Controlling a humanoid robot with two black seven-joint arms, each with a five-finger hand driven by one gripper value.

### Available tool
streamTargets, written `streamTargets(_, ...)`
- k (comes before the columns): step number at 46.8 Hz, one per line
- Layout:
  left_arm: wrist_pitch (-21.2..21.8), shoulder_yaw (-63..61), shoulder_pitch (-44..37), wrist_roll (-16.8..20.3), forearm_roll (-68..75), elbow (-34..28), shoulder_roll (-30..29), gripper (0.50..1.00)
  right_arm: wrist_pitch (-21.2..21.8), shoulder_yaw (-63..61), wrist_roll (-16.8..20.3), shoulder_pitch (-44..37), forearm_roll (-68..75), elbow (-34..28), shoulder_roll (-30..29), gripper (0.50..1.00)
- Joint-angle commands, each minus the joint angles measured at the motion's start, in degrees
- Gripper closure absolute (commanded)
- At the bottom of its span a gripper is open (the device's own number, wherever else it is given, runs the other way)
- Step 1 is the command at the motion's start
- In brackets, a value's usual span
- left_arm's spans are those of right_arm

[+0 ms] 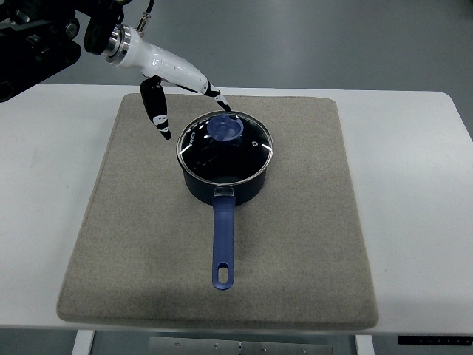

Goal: Open pot lid and place left with left hand
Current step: 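Lower the left hand onto the lid and close fingers around the blue knob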

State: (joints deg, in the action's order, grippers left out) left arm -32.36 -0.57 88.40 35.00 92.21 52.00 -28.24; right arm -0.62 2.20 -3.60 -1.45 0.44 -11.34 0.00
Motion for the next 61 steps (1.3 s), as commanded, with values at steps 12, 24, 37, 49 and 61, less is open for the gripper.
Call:
streamTargets(12, -0.8, -0.7, 3.8, 0.0, -0.6, 1.8, 2.1, 0.504, 0.0, 0.0, 0.0, 0.0, 0.0, -0.1, 0.0, 0.583)
streamTargets(24, -2.6, -8.3, 7.7, 0.0, -0.4, 4.9, 2.1, 0.504, 0.0, 0.0, 0.0, 0.0, 0.0, 0.0, 0.0, 0.583)
streamTargets(37, 0.3, -8.3, 7.8, 0.0, -0.7, 3.8, 2.9, 0.504, 0.0, 0.0, 0.0, 0.0, 0.0, 0.0, 0.0, 0.583)
streamTargets(49, 1.9, -8.4, 7.1, 0.0, -0.7, 3.6, 3.8, 0.504, 0.0, 0.0, 0.0, 0.0, 0.0, -0.1, 0.0, 0.583)
streamTargets(61, 2.0, -8.4, 7.0, 0.0, -0.7, 2.1, 6.0, 0.504, 0.0, 0.0, 0.0, 0.0, 0.0, 0.0, 0.0, 0.583)
